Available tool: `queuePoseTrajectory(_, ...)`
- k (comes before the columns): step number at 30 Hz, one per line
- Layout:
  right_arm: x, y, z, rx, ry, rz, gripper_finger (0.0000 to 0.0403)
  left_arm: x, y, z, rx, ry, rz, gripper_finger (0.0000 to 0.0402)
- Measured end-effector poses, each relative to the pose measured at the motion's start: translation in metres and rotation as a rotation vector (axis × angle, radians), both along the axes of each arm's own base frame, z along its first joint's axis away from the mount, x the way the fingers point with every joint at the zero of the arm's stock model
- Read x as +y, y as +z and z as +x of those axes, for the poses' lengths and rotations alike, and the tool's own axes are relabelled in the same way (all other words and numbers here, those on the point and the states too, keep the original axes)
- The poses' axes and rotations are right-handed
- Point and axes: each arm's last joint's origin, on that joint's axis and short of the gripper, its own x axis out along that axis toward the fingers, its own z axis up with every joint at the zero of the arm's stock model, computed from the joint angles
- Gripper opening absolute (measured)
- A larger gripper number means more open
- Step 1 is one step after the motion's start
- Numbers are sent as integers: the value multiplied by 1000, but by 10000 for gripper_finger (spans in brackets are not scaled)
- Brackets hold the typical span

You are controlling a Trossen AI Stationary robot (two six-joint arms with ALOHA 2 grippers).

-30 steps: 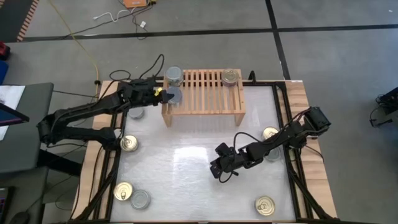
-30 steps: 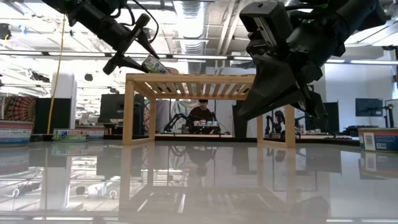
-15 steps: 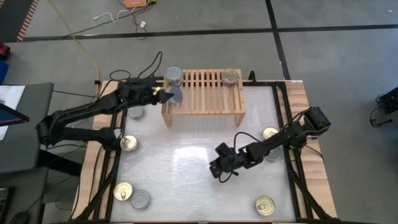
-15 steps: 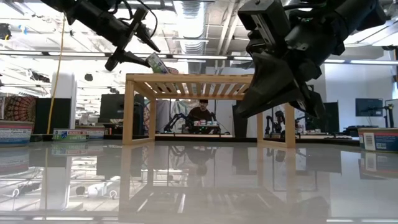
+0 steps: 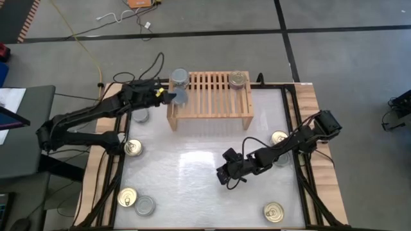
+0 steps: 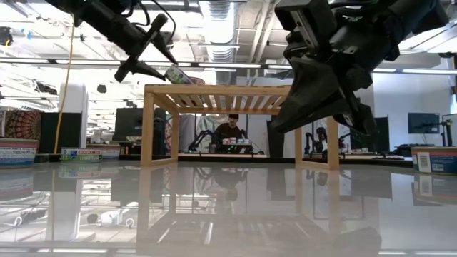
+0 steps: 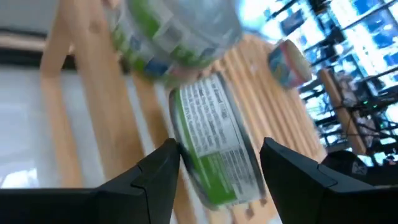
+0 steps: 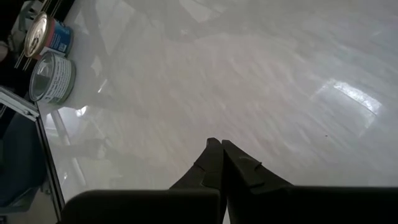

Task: Stack canned seafood by type on shelf
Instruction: Put the green tuna can on the shelf

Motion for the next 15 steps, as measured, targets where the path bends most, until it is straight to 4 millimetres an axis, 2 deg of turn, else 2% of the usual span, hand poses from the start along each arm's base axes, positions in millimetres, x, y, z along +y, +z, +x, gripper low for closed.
queuePoseTrajectory(3,1,0,0,-1,1,1,27,-1,6,-1,-34,-7,34,214)
queuePoseTrajectory(6,1,0,0,-1,1,2,27,-3,7,-1,-66,-61,-6,214)
queuePoseTrajectory(9,0,0,0,-2,-1,2,27,-4,2,-2,-28,-74,-51,214)
queuePoseTrajectory(15,0,0,0,-5,-5,0,27,-5,-11,-9,61,21,-163,214)
